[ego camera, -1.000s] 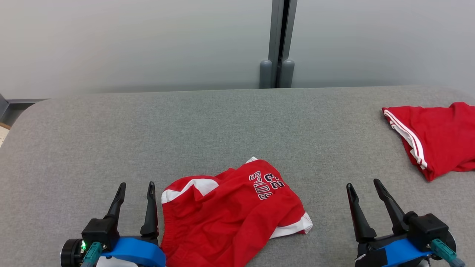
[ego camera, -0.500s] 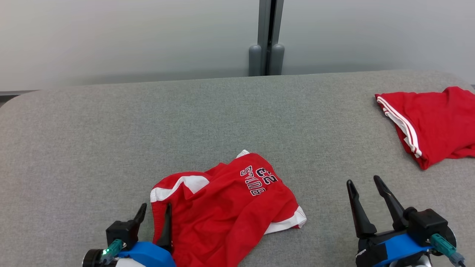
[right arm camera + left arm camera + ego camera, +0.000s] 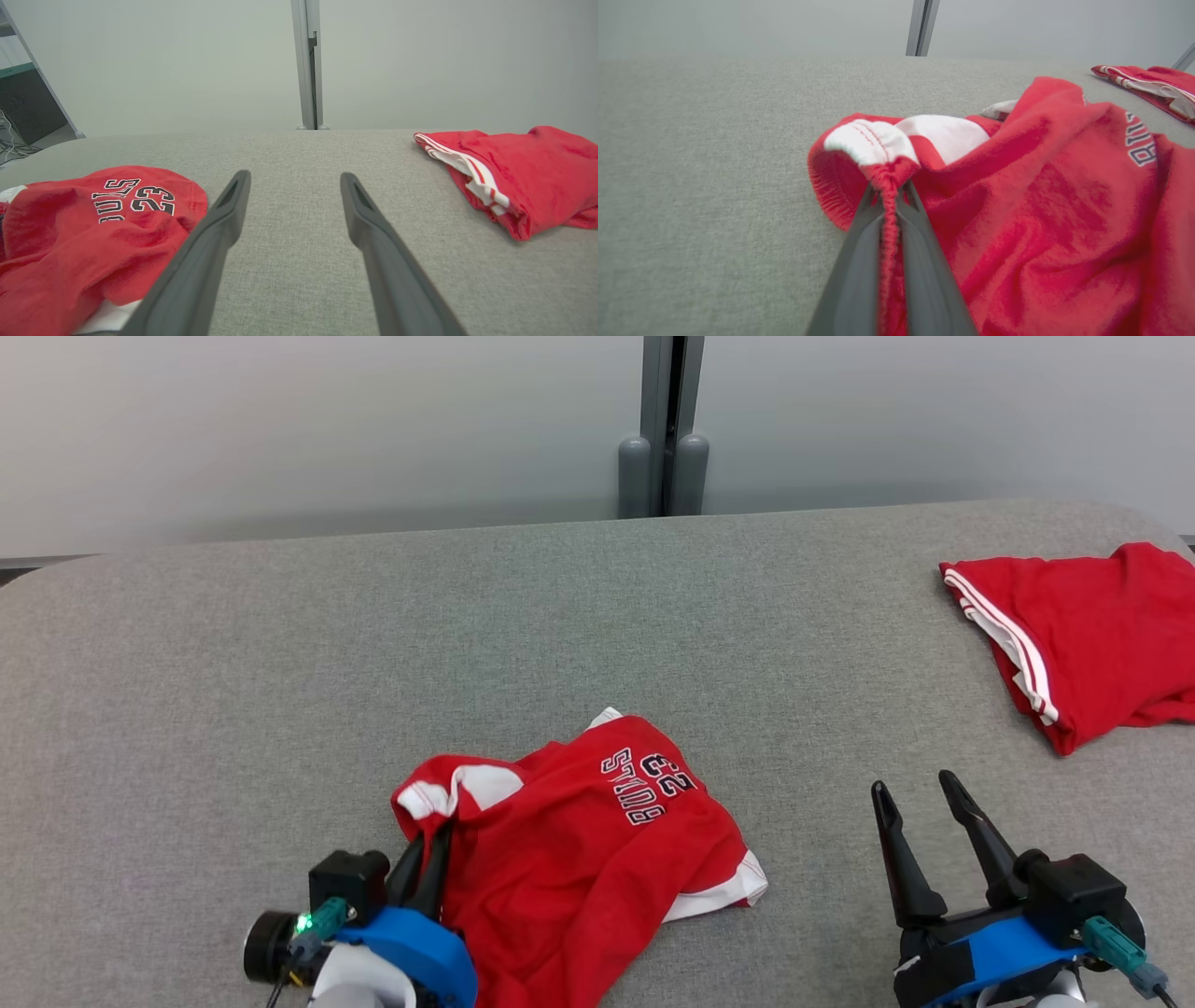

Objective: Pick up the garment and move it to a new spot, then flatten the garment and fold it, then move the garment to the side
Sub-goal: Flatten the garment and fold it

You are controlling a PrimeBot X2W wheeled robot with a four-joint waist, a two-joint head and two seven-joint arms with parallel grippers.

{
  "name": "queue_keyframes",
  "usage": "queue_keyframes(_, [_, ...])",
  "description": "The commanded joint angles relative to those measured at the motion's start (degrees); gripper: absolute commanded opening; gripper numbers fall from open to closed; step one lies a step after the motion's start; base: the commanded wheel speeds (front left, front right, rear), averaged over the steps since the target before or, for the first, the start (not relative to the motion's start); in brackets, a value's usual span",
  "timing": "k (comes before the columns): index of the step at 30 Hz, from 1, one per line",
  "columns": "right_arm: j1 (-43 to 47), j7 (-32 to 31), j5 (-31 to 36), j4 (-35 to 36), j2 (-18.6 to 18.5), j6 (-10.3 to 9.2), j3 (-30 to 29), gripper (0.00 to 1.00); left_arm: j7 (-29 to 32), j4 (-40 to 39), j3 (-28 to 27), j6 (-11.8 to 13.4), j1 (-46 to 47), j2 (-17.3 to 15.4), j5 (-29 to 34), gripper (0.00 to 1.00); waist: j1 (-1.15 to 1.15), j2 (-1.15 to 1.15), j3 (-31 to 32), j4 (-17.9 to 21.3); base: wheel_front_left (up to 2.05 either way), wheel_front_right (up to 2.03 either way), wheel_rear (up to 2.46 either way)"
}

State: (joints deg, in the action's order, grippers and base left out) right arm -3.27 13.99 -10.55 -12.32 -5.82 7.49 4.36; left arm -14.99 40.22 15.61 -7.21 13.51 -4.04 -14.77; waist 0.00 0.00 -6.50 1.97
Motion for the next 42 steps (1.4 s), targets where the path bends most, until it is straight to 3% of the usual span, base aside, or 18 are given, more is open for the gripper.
queue_keyframes(1, [-0.73,0.4,-0.39,-0.17,-0.38,0.01,-0.03,1.0,-0.27,-1.04,0.2,-0.42,1.4,-0.36,-0.43,0.0,0.0,0.0,-0.06,0.02,0.0,0.0,0.0])
queue_keyframes(12, [-1.95,0.79,-0.6,-0.51,-0.42,0.01,-0.23,1.0,-0.27,-6.62,1.33,-0.44,7.26,-4.38,-0.88,0.0,0.0,0.0,-2.22,0.44,0.0,0.0,0.0])
queue_keyframes(24, [-5.14,1.08,-0.88,-2.35,-0.9,0.01,-0.86,1.0,-0.24,1.74,-0.76,-0.23,19.69,-8.7,-3.14,0.0,0.0,0.0,-6.48,4.29,0.0,0.0,0.0])
queue_keyframes(31, [-5.9,1.22,-0.62,-3.4,-0.58,0.01,-1.29,1.0,-0.25,7.74,-3.13,0.76,22.84,-9.16,-3.38,0.0,0.0,0.0,-7.41,5.17,0.0,0.0,0.0])
queue_keyframes(32, [-5.99,1.22,-0.54,-3.6,-0.47,0.01,-1.14,1.0,-0.25,8.44,-3.25,0.73,23.01,-9.07,-3.29,0.2,0.0,0.0,-7.33,5.27,0.0,0.0,0.0])
queue_keyframes(33, [-6.13,1.2,-0.61,-3.84,-0.41,0.01,-1.0,1.0,-0.26,8.78,-3.41,0.69,23.1,-9.03,-3.19,0.72,0.0,0.0,-7.2,5.32,0.0,0.0,0.0])
queue_keyframes(34, [-6.27,1.21,-0.77,-4.05,-0.33,0.01,-0.87,1.0,-0.25,8.57,-3.74,0.85,23.02,-9.05,-3.04,1.0,0.0,0.0,-7.07,5.36,0.0,0.0,0.0])
queue_keyframes(42, [-5.23,1.24,-1.08,-4.72,0.31,0.01,-1.06,1.0,-0.26,3.69,-6.77,0.85,15.04,-8.23,-2.19,1.0,0.0,0.0,-4.53,4.39,0.0,0.0,0.0])
